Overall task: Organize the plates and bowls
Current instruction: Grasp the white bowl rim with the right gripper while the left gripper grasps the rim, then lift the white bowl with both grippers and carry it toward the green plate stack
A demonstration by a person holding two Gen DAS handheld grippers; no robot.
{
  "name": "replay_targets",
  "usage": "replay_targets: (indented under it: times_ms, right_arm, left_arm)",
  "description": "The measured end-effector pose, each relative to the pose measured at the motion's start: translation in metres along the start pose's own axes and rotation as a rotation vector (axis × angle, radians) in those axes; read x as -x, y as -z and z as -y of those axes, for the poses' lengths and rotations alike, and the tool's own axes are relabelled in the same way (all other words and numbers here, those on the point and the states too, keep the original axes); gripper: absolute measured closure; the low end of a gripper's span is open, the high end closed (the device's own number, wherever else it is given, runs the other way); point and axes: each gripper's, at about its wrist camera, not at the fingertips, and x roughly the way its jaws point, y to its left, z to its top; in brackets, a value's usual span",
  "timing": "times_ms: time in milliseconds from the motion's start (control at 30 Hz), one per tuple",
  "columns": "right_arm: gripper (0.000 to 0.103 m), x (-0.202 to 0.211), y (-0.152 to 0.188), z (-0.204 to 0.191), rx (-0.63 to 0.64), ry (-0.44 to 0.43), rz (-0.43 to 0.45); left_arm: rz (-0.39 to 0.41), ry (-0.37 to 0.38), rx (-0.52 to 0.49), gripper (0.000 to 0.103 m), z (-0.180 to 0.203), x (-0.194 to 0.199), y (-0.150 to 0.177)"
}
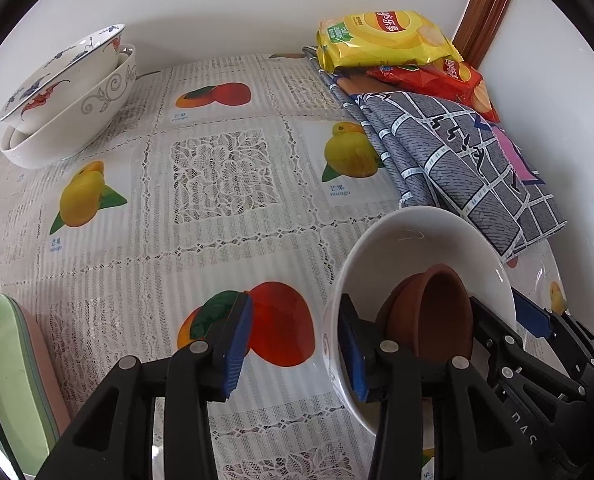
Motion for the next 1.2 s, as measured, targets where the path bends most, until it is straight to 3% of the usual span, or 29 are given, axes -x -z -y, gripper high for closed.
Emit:
replay_targets:
  times_ms: [600, 667, 800, 900, 1200]
  right_arm:
    - [0.057, -0.003, -0.004, 0.003, -0.027, -0.018, -0.026]
    - [0.061, -0.002, -0.003, 0.001, -0.022, -0.024, -0.021]
    - [0.082, -0.001, -0.002, -0.002, -0.035, -0.071, -0.023]
    - [0.091, 0.000, -0.001, -0.009, -0.019, -0.067, -0.004]
    - [0.092, 0.004, 0.002, -0.011, -0.052, -0.051, 0.010]
  left_arm:
    - [-0.019, 0.039, -0.001, 0.066, -0.002, -0.003, 0.002]
    - [-0.013, 0.049, -0.002, 0.069, -0.002, -0.003, 0.003]
    - [-0.010, 0.105, -0.006, 0.089, 0.003, -0.003, 0.005]
    - [-0.001, 0.099, -0.009, 0.091, 0.006, -0.003, 0.005]
    - [0.015, 0.105, 0.001, 0.092, 0.004, 0.000, 0.008]
